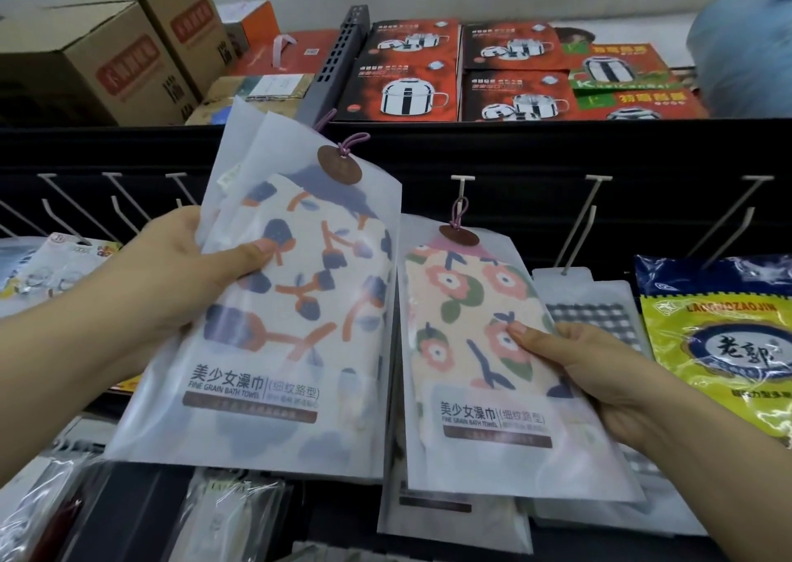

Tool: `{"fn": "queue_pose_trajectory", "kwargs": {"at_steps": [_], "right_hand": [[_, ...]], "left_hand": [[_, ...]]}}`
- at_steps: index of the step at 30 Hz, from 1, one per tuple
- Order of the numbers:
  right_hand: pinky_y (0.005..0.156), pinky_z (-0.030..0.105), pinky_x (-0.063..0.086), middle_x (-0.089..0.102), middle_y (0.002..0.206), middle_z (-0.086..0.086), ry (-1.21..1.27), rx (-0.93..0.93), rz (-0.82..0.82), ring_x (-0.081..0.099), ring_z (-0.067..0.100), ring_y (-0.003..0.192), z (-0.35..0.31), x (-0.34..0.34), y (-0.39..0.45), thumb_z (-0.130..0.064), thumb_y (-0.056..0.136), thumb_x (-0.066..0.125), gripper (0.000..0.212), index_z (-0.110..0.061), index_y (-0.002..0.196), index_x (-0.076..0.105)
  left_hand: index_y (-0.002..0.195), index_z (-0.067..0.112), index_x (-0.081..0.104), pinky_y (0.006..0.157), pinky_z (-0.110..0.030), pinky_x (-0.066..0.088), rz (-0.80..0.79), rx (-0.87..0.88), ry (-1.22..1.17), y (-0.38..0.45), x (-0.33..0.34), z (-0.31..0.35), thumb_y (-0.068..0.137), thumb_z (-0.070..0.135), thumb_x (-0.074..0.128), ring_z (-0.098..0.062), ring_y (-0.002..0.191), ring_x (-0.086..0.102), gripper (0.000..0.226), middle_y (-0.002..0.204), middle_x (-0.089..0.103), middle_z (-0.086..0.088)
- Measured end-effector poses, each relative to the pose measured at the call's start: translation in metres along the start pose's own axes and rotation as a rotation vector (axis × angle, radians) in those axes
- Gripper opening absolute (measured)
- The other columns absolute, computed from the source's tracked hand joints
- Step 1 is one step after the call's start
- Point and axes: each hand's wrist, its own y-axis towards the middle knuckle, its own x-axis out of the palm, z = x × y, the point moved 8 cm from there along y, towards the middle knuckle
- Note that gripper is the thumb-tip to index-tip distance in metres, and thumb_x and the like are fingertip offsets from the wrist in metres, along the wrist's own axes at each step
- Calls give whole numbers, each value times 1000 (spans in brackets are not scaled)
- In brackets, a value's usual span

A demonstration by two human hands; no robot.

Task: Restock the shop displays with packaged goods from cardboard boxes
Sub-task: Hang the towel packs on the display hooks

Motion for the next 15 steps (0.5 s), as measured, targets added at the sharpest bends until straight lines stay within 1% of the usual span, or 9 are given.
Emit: {"fn": "queue_pose_trajectory", "kwargs": {"at_steps": [3,6,7,9,11,13,15], "right_hand": [[56,39,60,72,93,25,-9,48,-3,72,32,69,7,0,0,-21,71,72,43,5,104,65],[58,40,60,71,94,26,-11,88,0,72,33,70,19,-2,2,-20,68,73,48,6,106,64],[57,39,60,71,94,26,-16,96,6,72,33,70,23,-3,3,-20,68,73,47,6,107,64],[56,37,60,72,92,24,-40,115,16,72,33,72,33,-5,3,-18,74,72,40,5,106,64],[57,36,60,73,89,20,-103,119,72,73,32,74,44,-11,7,-19,81,71,32,1,105,63],[62,34,60,75,88,14,-246,92,164,73,29,75,52,-18,14,-26,82,73,36,-4,107,62],[58,27,58,73,90,9,-347,72,242,72,24,74,58,-20,21,-31,83,72,37,-7,109,60]], "left_hand": [[98,17,64,42,-27,54,4,-10,-11,0,-1,-1,83,24,68,-19,56,71,16,71,74,-1],[98,17,65,41,-26,53,3,-6,-13,0,0,0,85,22,67,-18,55,70,15,70,74,0],[97,17,65,41,-26,53,4,-6,-14,0,0,0,85,22,67,-17,54,70,13,69,74,1],[93,20,65,40,-25,52,6,-3,-11,0,0,-1,85,23,67,-16,53,69,9,67,73,2],[92,21,64,39,-24,51,8,9,-9,0,0,0,85,23,67,-15,52,69,7,65,73,4],[91,21,64,38,-22,49,11,15,-16,0,0,-1,85,22,66,-13,51,68,6,63,72,5],[95,20,65,40,-22,50,7,11,-20,1,-1,-2,85,23,67,-14,53,69,11,66,73,4]]}}
